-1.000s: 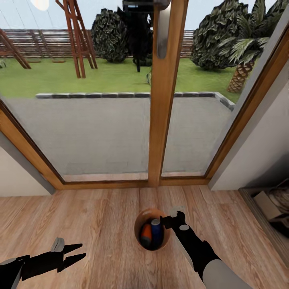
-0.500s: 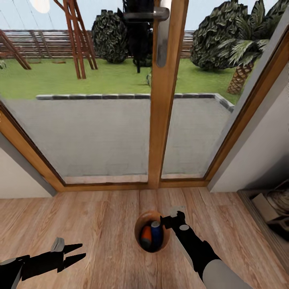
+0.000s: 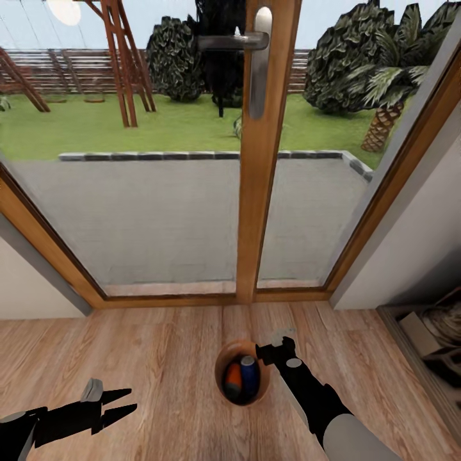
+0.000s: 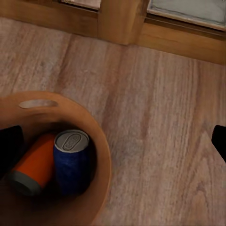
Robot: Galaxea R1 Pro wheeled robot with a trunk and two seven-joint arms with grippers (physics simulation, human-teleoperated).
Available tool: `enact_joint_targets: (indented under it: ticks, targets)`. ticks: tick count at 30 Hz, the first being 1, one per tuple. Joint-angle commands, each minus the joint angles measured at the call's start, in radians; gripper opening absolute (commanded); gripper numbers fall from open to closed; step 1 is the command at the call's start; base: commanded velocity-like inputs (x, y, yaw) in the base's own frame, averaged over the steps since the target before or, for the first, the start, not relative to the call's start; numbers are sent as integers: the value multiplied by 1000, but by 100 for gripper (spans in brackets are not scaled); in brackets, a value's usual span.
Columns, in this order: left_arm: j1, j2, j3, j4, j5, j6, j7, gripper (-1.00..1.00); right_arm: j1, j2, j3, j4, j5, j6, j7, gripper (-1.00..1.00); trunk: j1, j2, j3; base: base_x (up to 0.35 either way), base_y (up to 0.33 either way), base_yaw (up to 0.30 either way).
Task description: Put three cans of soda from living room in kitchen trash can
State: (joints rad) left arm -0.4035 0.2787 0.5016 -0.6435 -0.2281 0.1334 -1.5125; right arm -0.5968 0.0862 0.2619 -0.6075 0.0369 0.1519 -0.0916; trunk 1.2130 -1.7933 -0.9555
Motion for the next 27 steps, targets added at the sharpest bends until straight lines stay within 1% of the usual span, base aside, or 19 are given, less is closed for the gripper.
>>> enact_joint_targets:
  ticks: [1,27]
  targets:
    - [0,0,0,0,0,0,0,100,0,0,0,0,0,0,0,100,-4,7,3,0,0,0]
    - [0,0,0,0,0,2,1,100,0,0,0,0,0,0,0,100,-104,189,85,0,0,0]
